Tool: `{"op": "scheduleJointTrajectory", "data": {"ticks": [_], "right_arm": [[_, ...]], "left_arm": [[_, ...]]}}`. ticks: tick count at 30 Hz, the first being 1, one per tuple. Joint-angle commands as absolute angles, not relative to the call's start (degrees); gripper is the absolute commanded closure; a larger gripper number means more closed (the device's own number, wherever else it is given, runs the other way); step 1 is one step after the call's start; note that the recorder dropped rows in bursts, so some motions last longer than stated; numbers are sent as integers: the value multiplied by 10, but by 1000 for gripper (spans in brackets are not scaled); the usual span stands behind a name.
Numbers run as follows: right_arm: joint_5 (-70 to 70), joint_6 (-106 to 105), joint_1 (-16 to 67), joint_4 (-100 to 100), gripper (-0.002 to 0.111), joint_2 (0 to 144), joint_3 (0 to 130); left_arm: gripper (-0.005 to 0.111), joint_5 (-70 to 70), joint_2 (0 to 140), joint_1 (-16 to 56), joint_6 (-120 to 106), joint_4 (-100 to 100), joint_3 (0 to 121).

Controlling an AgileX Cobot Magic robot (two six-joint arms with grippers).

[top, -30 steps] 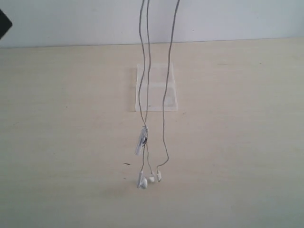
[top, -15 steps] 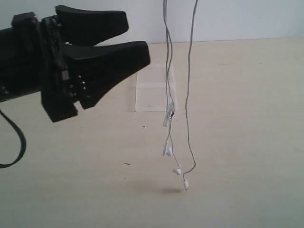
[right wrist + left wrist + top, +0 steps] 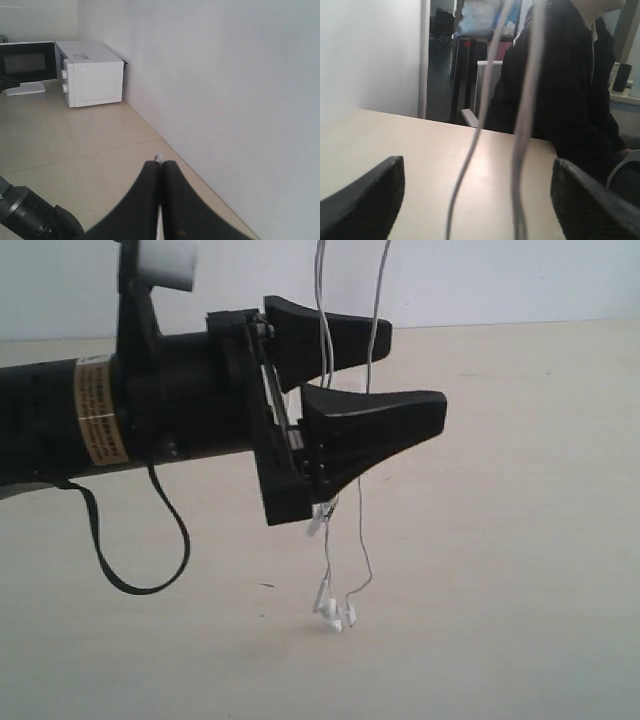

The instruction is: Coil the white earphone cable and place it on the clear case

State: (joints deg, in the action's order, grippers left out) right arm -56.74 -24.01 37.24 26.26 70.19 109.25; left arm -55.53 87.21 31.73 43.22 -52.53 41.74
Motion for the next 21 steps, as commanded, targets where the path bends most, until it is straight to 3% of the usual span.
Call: {"op": "scheduleJointTrajectory", "data": {"ticks": [1, 21], "right_arm": [[-565, -244, 373, 266, 108, 700, 1092], [-569, -244, 373, 266, 108, 700, 1092]], "left_arm": [[30, -553, 900, 332, 424, -516, 434], [30, -553, 907, 332, 421, -516, 435]]}}
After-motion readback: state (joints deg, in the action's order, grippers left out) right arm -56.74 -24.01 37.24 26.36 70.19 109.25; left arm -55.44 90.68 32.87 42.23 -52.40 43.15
